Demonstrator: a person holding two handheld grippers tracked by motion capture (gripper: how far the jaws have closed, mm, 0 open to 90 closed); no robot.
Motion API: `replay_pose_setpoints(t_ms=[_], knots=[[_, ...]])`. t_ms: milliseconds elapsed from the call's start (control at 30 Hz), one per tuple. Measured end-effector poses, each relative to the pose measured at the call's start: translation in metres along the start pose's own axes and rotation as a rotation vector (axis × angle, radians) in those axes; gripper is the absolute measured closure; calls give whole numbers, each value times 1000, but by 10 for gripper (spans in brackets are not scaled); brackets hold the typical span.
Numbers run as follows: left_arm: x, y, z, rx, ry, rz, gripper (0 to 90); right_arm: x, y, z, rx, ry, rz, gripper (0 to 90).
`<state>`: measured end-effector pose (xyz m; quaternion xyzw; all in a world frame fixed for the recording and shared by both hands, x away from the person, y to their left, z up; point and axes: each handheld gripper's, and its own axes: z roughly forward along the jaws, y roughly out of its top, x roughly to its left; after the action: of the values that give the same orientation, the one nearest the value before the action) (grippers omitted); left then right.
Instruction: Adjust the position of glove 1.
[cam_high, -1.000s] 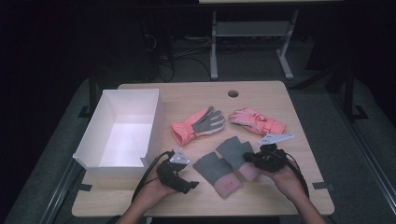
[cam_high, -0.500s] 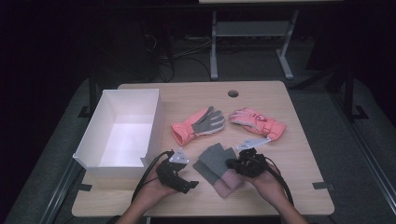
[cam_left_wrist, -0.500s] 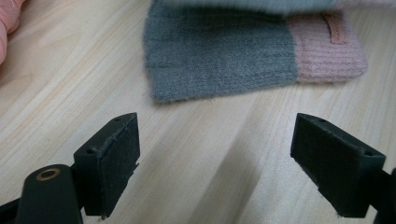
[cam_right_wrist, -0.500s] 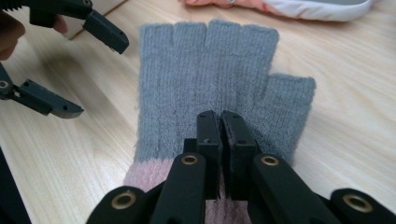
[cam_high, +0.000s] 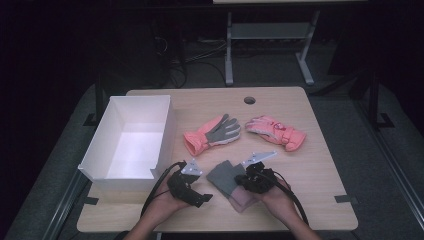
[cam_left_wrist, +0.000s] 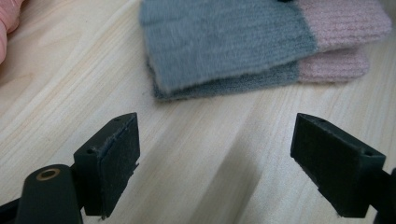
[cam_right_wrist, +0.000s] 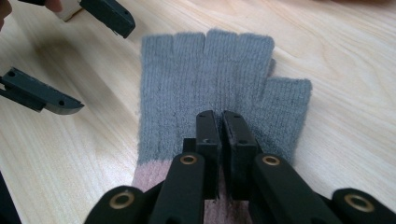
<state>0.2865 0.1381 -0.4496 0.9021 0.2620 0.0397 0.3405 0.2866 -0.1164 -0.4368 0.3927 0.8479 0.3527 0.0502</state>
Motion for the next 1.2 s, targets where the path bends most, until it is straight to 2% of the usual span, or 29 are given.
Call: replay_pose_setpoints(t_ms=[33, 67, 133, 200, 233, 267, 333, 367, 400, 433, 467, 500, 533, 633, 700, 733, 767, 800, 833, 1000, 1200], knots=[[0, 0, 0, -2, -1, -4, 154, 0, 0, 1, -9, 0, -1, 756], [0, 0, 0, -2, -1, -4, 157, -1, 0, 0, -19, 6, -18, 726], [-1, 0, -2, -21, -2, -15, 200, -2, 0, -7, -56, 8, -16, 699], [0, 1, -4, -18, -7, -6, 232, -4, 0, -11, -74, 9, -21, 717], [-1, 1, -6, -25, -11, -1, 306, -6, 0, -15, -89, 4, -40, 764], [-1, 2, -10, -34, -23, 1, 480, -12, -1, -24, -104, -15, -73, 873], [-3, 3, -11, -43, -37, -9, 659, -16, -2, -28, -104, -16, -87, 898], [-4, 4, -11, -44, -52, -8, 659, -20, -3, -32, -98, -33, -95, 899], [-5, 5, -12, -31, -59, 8, 750, -24, -5, -34, -91, -36, -101, 899], [-10, 7, -9, -26, -95, 9, 877, -32, -12, -39, -68, -51, -110, 899], [-10, 7, -9, -26, -95, 9, 896, -32, -12, -39, -68, -51, -110, 899], [-16, 10, -5, -2, -123, 30, 896, -38, -18, -42, -56, -57, -117, 899], [-16, 10, -5, -2, -123, 30, 897, -38, -18, -42, -56, -57, -117, 899], [-34, 15, 7, 17, -156, 69, 897, -49, -32, -49, -30, -57, -107, 899], [-43, 19, 14, 25, -168, 92, 897, -51, -37, -51, -25, -52, -101, 899], [-43, 19, 14, 25, -168, 92, 897, -51, -40, -52, -22, -41, -96, 900], [-51, 23, 21, 27, -181, 111, 897, -51, -43, -52, -16, -36, -98, 899], [-51, 23, 21, 27, -181, 111, 897, -51, -43, -52, -16, -36, -98, 899], [-57, 27, 27, 41, -195, 130, 897, -50, -49, -49, 3, -24, -100, 900], [-64, 32, 39, 65, -204, 153, 897, -47, -47, -41, 29, -16, -120, 900], [-65, 33, 43, 81, -193, 171, 897, -44, -46, -36, 53, 2, -144, 900]])
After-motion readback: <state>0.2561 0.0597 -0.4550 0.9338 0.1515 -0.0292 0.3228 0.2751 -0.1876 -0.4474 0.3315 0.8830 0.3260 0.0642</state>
